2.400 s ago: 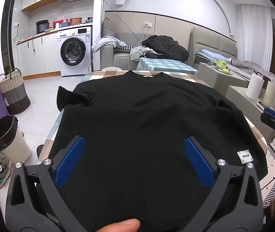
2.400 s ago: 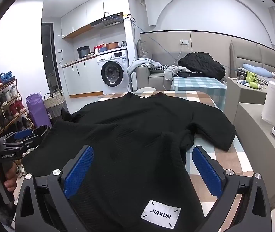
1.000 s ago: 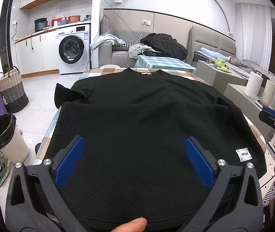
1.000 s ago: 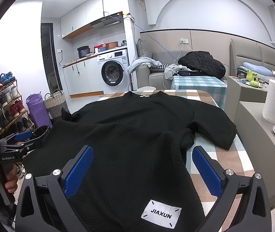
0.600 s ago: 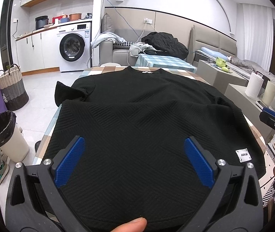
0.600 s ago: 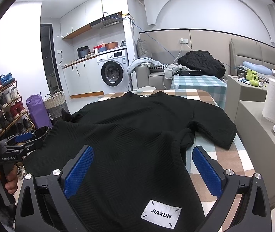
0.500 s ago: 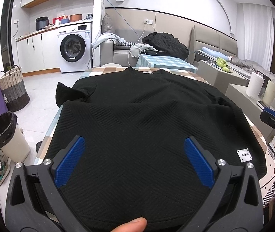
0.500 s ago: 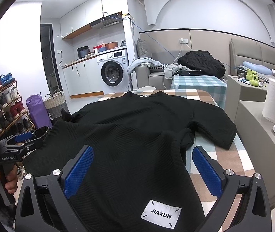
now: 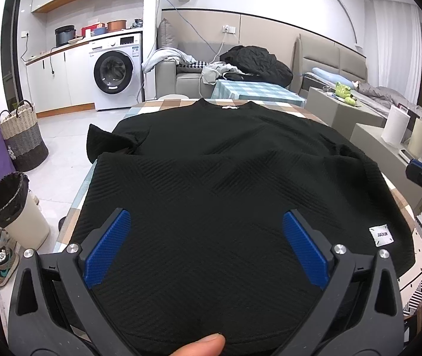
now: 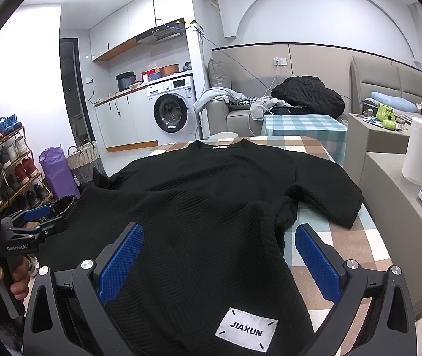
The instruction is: Fold small clothes
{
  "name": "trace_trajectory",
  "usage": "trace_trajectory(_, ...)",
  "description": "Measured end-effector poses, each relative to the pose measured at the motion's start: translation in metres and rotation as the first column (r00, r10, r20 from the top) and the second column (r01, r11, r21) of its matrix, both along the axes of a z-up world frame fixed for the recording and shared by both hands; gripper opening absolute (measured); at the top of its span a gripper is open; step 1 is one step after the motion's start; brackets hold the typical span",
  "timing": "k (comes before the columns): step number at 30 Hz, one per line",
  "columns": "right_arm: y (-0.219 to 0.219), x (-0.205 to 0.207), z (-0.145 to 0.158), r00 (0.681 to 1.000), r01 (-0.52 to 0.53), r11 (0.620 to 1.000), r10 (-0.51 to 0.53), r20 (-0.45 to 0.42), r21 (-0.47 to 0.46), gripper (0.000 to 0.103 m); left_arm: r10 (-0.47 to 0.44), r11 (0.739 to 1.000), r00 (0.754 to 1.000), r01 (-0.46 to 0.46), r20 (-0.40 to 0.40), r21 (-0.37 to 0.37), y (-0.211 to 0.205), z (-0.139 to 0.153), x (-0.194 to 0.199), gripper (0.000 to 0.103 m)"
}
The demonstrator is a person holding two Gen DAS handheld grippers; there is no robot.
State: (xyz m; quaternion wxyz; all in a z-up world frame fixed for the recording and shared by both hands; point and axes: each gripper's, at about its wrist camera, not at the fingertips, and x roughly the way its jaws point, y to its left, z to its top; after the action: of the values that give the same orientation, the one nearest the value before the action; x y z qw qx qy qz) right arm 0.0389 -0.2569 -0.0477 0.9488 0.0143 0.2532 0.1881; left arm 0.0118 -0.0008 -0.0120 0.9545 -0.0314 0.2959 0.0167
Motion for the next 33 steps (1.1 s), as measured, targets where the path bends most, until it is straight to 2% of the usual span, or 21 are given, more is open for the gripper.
trace_trajectory(3,0.000,0.004,0.001,1.000,0.007,1.000,-0.007,-0.011,0.002,0.103,0.007,1.000,0.999,-0.007,-0.037,0.010,0.001,-0.002,0.007,0.102)
trace_trajectory(9,0.002,0.011,0.002,0.999,0.020,1.000,-0.019,-0.026,0.001,0.103,-0.029,0.999,0.993,0.024,-0.112,-0.046,0.007,-0.010,0.021,0.102)
trace_trajectory(14,0.005,0.021,0.001,0.999,0.023,1.000,-0.023,-0.044,-0.003,0.103,-0.041,0.997,0.990,0.031,-0.138,-0.068,0.013,-0.015,0.031,0.102)
trace_trajectory(25,-0.001,0.045,-0.002,0.990,0.095,0.995,-0.093,-0.104,0.011,0.103,0.020,0.999,0.994,-0.025,-0.109,-0.048,0.026,-0.012,0.057,0.102)
trace_trajectory(30,-0.018,0.064,-0.005,0.974,0.176,0.984,-0.171,-0.148,0.021,0.103,0.037,0.998,0.994,-0.041,-0.099,-0.047,0.034,-0.011,0.079,0.102)
trace_trajectory(33,-0.035,0.080,-0.008,0.951,0.248,0.968,-0.234,-0.200,0.048,0.103,0.052,0.997,0.994,-0.057,-0.091,-0.055,0.043,-0.009,0.095,0.102)
